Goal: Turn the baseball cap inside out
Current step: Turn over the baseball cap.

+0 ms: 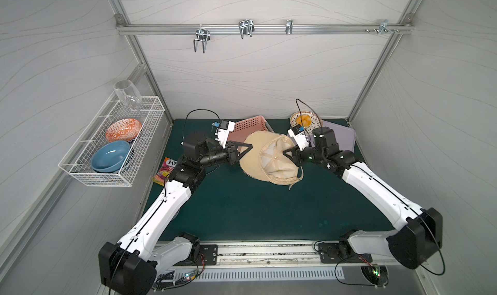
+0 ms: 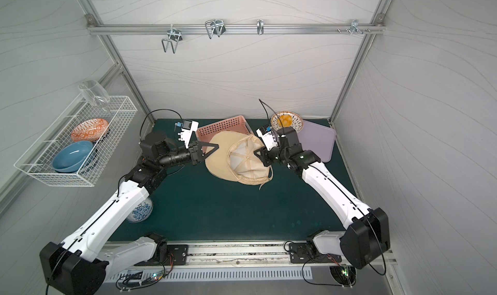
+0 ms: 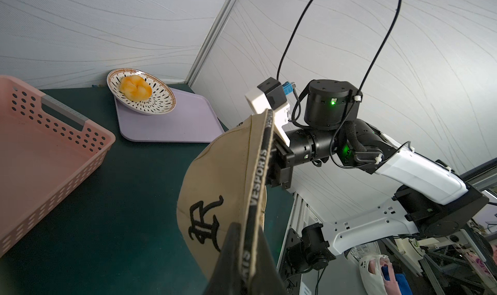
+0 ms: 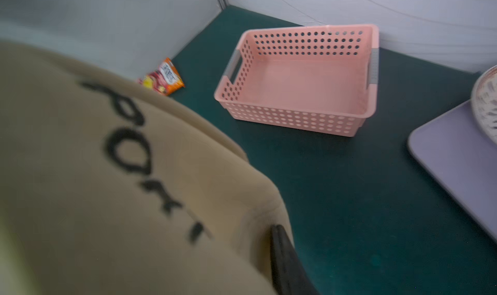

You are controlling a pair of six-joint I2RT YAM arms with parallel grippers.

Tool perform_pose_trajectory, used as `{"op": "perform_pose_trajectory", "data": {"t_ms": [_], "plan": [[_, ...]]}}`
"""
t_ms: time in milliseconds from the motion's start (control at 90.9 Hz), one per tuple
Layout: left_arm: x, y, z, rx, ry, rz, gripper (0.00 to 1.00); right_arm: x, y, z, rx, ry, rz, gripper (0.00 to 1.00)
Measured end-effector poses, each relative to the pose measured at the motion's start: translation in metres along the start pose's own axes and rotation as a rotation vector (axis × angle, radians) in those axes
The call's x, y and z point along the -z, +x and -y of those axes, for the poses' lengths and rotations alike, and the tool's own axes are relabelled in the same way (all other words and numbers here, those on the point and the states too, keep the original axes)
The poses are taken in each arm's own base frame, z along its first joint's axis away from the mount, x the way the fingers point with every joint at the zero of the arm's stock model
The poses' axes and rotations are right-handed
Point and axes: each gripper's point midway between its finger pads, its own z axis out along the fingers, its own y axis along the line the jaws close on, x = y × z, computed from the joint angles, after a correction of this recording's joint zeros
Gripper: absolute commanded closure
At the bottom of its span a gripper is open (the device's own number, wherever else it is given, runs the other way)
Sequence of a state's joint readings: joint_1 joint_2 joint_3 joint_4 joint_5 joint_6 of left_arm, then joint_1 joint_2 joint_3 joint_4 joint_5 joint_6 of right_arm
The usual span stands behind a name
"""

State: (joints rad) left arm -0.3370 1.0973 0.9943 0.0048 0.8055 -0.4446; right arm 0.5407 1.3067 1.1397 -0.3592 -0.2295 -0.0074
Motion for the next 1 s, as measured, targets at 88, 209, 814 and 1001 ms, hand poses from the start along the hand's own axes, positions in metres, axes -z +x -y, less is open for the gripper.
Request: {"op": "perform_pose_trajectory", "data": {"t_ms": [88, 209, 814, 1001], "plan": [[-0.001, 0.001, -0.002, 0.01, -0.006, -0.011, 1.0, -0.001, 0.0, 0.014, 0.034, 0.135, -0.003, 0.86], [-0.002, 0.003, -0.004, 0.022, -0.015, -0.024, 1.0, 0.002, -0.003, 0.032, 0.047, 0.291, 0.006, 0.76], [-0.004, -0.004, -0.041, -0.323, -0.286, -0.024, 1.0, 0.085, -0.039, 0.017, -0.254, -0.042, 0.211, 0.25], [-0.019, 0.002, -0.029, -0.662, -0.326, -0.058, 1.0, 0.081, -0.051, -0.015, -0.45, -0.288, 0.159, 0.25]]}}
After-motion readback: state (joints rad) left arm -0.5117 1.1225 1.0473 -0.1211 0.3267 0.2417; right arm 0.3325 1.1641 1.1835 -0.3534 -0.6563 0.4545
